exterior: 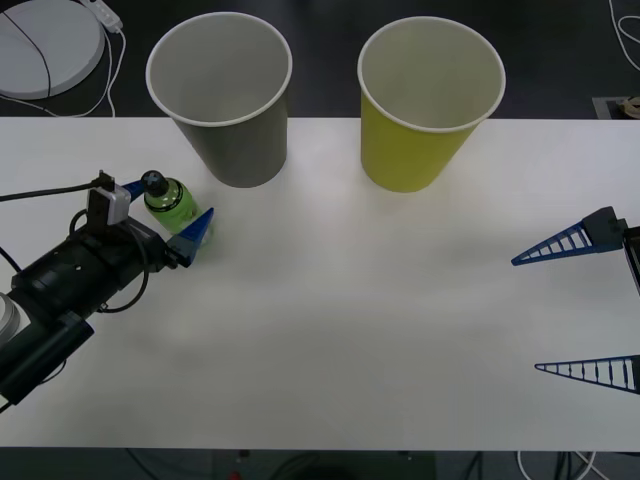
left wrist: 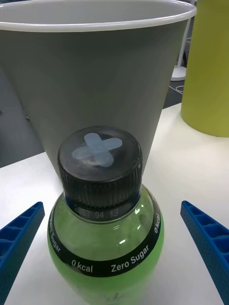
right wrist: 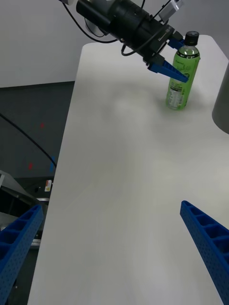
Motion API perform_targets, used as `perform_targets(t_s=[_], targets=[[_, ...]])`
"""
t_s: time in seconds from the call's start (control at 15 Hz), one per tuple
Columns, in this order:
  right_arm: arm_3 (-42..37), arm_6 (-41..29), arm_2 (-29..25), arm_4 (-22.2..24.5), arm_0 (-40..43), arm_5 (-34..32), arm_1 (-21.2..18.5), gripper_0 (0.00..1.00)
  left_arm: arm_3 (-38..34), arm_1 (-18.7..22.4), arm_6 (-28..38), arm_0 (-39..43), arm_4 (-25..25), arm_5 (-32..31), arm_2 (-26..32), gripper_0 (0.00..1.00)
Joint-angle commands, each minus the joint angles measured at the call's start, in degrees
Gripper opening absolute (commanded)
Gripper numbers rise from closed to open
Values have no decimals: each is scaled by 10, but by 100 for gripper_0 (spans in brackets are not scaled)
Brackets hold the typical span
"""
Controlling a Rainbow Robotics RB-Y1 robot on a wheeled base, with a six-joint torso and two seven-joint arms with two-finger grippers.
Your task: Put the can into the green bin and the plastic bottle into the gray bin
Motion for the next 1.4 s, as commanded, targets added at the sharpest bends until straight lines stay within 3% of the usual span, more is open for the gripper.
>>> perform_targets(t_s=[0.07,0.6,0.67,0.73,0.8,1.4], targets=[[0,0,0,0,0,0,0,100,8,-1,3,-10,-5,-1,-3,100],[0,0,0,0,0,0,0,100,20,-4,10,-28,-23,1,-11,100],[0,0,0,0,0,0,0,100,19,-7,11,-27,-26,1,-11,69],[0,0,0,0,0,0,0,100,19,-8,11,-27,-29,1,-11,6],[0,0,0,0,0,0,0,100,20,-9,11,-27,-30,1,-11,0],[0,0,0,0,0,0,0,100,19,-9,15,-27,-38,1,-11,0]])
